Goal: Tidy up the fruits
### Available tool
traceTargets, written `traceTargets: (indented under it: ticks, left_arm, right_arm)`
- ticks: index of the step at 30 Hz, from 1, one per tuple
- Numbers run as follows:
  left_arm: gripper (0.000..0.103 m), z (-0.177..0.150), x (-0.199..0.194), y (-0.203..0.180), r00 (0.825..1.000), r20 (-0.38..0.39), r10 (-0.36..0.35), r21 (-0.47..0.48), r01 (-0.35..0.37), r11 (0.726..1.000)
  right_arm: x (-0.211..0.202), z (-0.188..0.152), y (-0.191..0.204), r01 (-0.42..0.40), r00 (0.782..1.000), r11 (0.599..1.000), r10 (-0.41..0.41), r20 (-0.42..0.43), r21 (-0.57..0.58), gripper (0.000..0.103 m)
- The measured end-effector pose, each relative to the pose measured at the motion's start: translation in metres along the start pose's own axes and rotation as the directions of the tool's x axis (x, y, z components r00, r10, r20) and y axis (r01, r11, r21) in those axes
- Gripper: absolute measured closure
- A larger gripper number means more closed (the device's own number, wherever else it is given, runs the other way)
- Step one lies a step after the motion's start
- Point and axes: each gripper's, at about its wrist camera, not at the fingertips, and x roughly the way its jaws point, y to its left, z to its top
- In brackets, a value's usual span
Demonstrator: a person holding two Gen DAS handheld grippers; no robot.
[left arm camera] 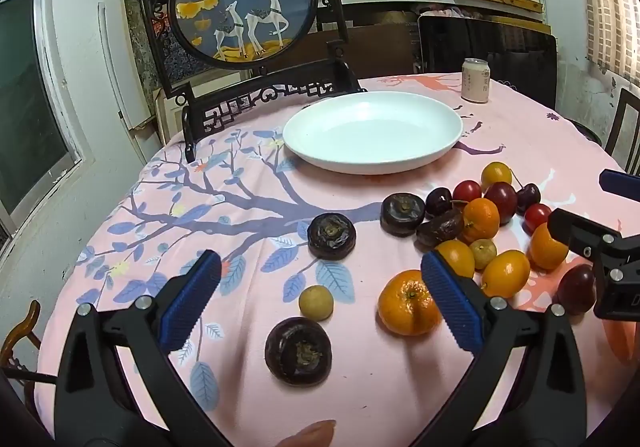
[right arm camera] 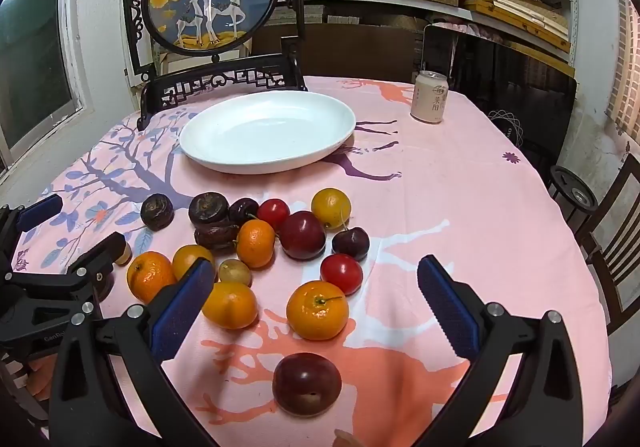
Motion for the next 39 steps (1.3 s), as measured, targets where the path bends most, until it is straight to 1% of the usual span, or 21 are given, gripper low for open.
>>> traceTargets:
  ticks: [39]
  left_arm:
    - [0.002,-0.0012,0.0028,0.0023,1.0,-0.005,0.003,0.006,-0.003,1.0]
  right_arm:
    - [-0.0001,-0.0009,-0.0009,-0.003,1.0,1.0,0.003,-0.001,0.0,0.001]
